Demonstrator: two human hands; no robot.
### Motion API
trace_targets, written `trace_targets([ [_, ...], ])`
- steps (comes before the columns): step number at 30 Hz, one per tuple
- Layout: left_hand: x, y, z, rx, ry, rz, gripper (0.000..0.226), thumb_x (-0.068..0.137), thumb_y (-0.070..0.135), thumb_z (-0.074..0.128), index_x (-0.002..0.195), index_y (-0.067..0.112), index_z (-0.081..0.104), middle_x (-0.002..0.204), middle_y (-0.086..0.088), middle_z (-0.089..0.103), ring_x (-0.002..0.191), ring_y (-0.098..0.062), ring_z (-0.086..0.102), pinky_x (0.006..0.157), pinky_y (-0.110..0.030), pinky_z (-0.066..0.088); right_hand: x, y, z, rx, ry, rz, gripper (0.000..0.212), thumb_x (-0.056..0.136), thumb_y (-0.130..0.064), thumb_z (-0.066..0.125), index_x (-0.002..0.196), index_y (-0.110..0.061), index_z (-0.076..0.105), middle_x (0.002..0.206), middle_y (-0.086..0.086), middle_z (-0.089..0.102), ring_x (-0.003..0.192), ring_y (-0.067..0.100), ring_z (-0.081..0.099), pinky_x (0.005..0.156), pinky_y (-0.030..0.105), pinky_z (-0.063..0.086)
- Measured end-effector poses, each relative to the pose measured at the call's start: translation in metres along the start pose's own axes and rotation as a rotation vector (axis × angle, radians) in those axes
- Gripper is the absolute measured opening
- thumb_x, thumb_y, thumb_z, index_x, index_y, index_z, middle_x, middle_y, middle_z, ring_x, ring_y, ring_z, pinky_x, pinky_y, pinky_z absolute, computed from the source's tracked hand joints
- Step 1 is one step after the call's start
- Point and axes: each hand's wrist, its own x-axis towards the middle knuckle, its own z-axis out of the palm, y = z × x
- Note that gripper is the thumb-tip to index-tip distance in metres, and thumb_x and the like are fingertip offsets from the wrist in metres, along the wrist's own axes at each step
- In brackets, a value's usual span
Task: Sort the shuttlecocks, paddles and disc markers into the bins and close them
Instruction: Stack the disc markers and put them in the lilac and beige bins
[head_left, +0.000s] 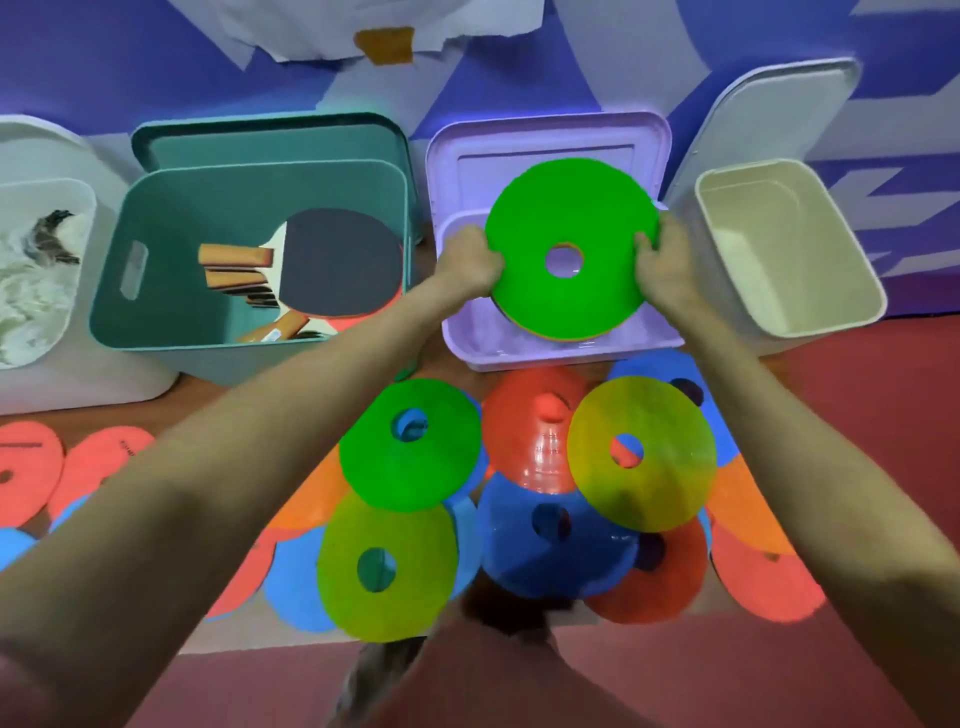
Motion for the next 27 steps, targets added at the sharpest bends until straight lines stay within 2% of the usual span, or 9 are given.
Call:
trace_targets([
  [2, 0.012, -0.002, 0.011, 0.183, -0.062, 0.007, 0.022, 0.076, 0.017, 0.042, 0.059, 0.006, 0.05, 0.096, -0.03, 0.065, 0.093, -0.036, 0.064, 0.078, -0.04, 0.048, 0.011, 0.016, 0.012, -0.197, -0.084, 0.021, 0.033, 0.093, -0.01, 0.045, 0.12, 0.009, 0.049, 0.121, 0.03, 0.055, 0.112, 0.041, 0.052, 0.092, 0.043, 0.034],
  [3, 0.018, -0.006, 0.018, 0.229, -0.062, -0.01, 0.023, 0.084, 0.012, 0.045, 0.065, 0.002, 0.055, 0.101, -0.03, 0.065, 0.098, -0.037, 0.063, 0.079, -0.041, 0.046, 0.013, 0.022, 0.017, -0.303, -0.129, 0.04, 0.031, 0.095, -0.011, 0.047, 0.118, 0.01, 0.049, 0.121, 0.032, 0.053, 0.113, 0.042, 0.05, 0.09, 0.044, 0.033],
  [4, 0.025, -0.012, 0.025, 0.254, -0.061, -0.033, 0.019, 0.087, 0.006, 0.047, 0.08, -0.004, 0.062, 0.107, -0.03, 0.064, 0.102, -0.039, 0.061, 0.082, -0.041, 0.045, 0.014, 0.028, 0.021, -0.386, -0.172, 0.047, 0.031, 0.095, -0.012, 0.049, 0.117, 0.01, 0.048, 0.12, 0.033, 0.053, 0.113, 0.044, 0.049, 0.088, 0.046, 0.033],
  [6, 0.04, -0.029, 0.04, 0.295, -0.029, -0.076, 0.023, 0.089, 0.003, 0.048, 0.105, -0.009, 0.06, 0.115, -0.028, 0.061, 0.107, -0.041, 0.058, 0.085, -0.042, 0.044, 0.015, 0.037, 0.03, -0.473, -0.23, 0.031, 0.031, 0.094, -0.015, 0.053, 0.114, 0.01, 0.047, 0.118, 0.034, 0.053, 0.111, 0.046, 0.05, 0.084, 0.048, 0.036],
  [14, 0.052, -0.051, 0.066, 0.388, 0.004, -0.104, 0.026, 0.089, -0.002, 0.045, 0.112, -0.011, 0.054, 0.119, -0.03, 0.058, 0.112, -0.044, 0.056, 0.091, -0.047, 0.044, 0.018, 0.052, 0.048, -0.58, -0.313, 0.062, 0.033, 0.094, -0.013, 0.053, 0.118, 0.007, 0.042, 0.12, 0.032, 0.054, 0.112, 0.046, 0.052, 0.086, 0.048, 0.042],
  [19, 0.053, -0.047, 0.067, 0.487, -0.025, -0.1, 0.031, 0.09, -0.004, 0.045, 0.12, -0.011, 0.049, 0.125, -0.027, 0.054, 0.118, -0.041, 0.053, 0.093, -0.044, 0.043, 0.018, 0.052, 0.052, -0.619, -0.324, 0.098, 0.035, 0.092, -0.009, 0.053, 0.121, 0.006, 0.04, 0.123, 0.03, 0.052, 0.114, 0.045, 0.051, 0.088, 0.046, 0.042],
  [23, 0.038, -0.046, 0.055, 0.507, -0.044, 0.011, 0.051, 0.089, 0.001, 0.05, 0.135, -0.009, 0.03, 0.13, -0.028, 0.042, 0.117, -0.044, 0.047, 0.092, -0.046, 0.039, 0.004, 0.034, 0.05, -0.721, -0.27, -0.004, 0.052, 0.082, -0.002, 0.057, 0.129, 0.006, 0.035, 0.128, 0.028, 0.042, 0.118, 0.044, 0.043, 0.093, 0.048, 0.039],
  [25, 0.016, -0.053, 0.043, 0.45, 0.035, 0.157, 0.051, 0.086, 0.004, 0.052, 0.134, -0.006, 0.036, 0.124, -0.027, 0.045, 0.112, -0.043, 0.049, 0.09, -0.045, 0.037, -0.012, 0.02, 0.047, -0.678, -0.193, -0.11, 0.055, 0.081, -0.004, 0.057, 0.131, 0.005, 0.036, 0.128, 0.026, 0.042, 0.117, 0.043, 0.041, 0.092, 0.047, 0.036],
  [27, -0.02, -0.068, 0.032, 0.37, 0.117, 0.364, 0.043, 0.083, 0.006, 0.051, 0.125, -0.005, 0.049, 0.114, -0.025, 0.051, 0.106, -0.041, 0.052, 0.089, -0.045, 0.04, -0.041, 0.004, 0.043, -0.486, -0.105, -0.278, 0.049, 0.08, -0.004, 0.053, 0.127, 0.005, 0.042, 0.123, 0.024, 0.045, 0.112, 0.04, 0.042, 0.093, 0.042, 0.033],
])
